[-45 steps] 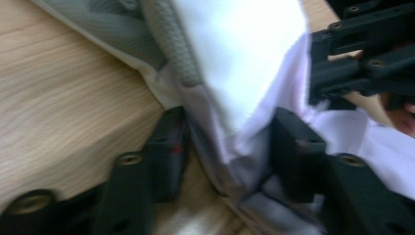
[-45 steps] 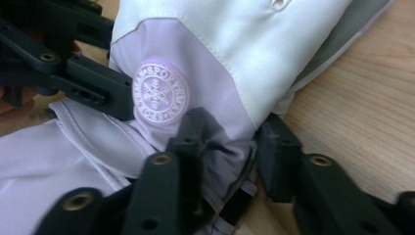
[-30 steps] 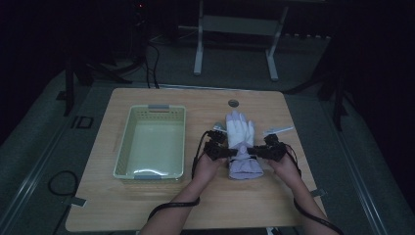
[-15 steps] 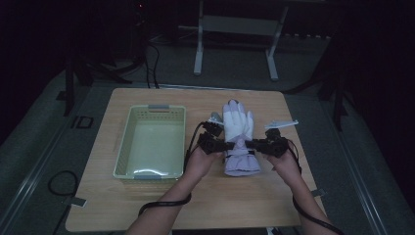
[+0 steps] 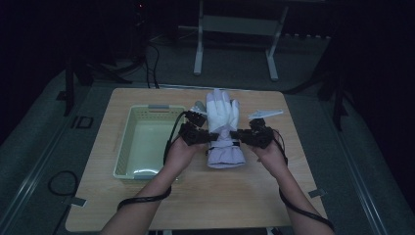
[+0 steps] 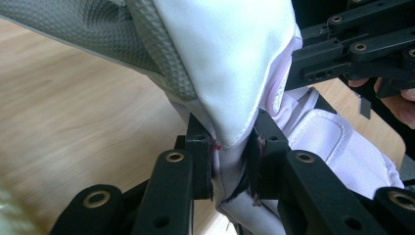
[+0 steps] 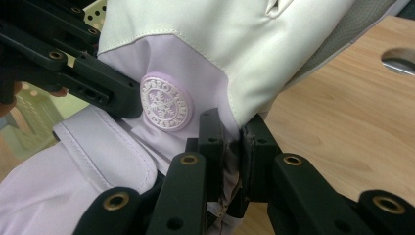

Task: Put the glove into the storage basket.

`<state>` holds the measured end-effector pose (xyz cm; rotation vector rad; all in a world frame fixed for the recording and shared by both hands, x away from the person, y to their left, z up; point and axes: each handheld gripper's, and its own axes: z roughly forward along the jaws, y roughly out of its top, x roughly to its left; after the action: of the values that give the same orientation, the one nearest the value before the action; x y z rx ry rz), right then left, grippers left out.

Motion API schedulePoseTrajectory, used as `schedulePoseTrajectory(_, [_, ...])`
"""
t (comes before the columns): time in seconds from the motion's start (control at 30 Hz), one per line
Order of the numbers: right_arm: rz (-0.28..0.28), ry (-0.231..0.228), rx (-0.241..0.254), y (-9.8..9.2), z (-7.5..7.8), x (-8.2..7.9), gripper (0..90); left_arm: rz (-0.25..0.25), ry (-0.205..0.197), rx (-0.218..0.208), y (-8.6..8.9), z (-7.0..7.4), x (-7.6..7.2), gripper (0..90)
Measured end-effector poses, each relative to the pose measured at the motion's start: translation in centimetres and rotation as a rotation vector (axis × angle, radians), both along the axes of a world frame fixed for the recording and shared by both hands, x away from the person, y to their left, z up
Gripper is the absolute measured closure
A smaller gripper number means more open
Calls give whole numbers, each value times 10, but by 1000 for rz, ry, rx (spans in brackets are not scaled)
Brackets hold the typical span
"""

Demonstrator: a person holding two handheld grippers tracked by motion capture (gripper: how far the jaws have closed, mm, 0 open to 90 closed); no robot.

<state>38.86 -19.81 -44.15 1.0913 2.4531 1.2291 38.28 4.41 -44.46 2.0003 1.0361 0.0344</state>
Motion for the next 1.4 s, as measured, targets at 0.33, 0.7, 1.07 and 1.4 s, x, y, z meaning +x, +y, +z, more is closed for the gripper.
schedulePoseTrajectory(0.33, [35, -3, 0, 39, 13, 8, 812, 20, -6, 1, 40, 12, 1, 745])
schedulePoseTrajectory(0.7, [69, -8, -8, 90, 21, 16, 812, 43, -13, 23, 88, 20, 3, 744])
schedulePoseTrajectory(1.07, [100, 7, 1, 146, 12, 21, 812, 47, 0, 30, 145, 13, 5, 744])
schedulePoseTrajectory(1.4, [107, 27, 29, 190, -4, 15, 813, 92, 42, 36, 187, -1, -2, 743])
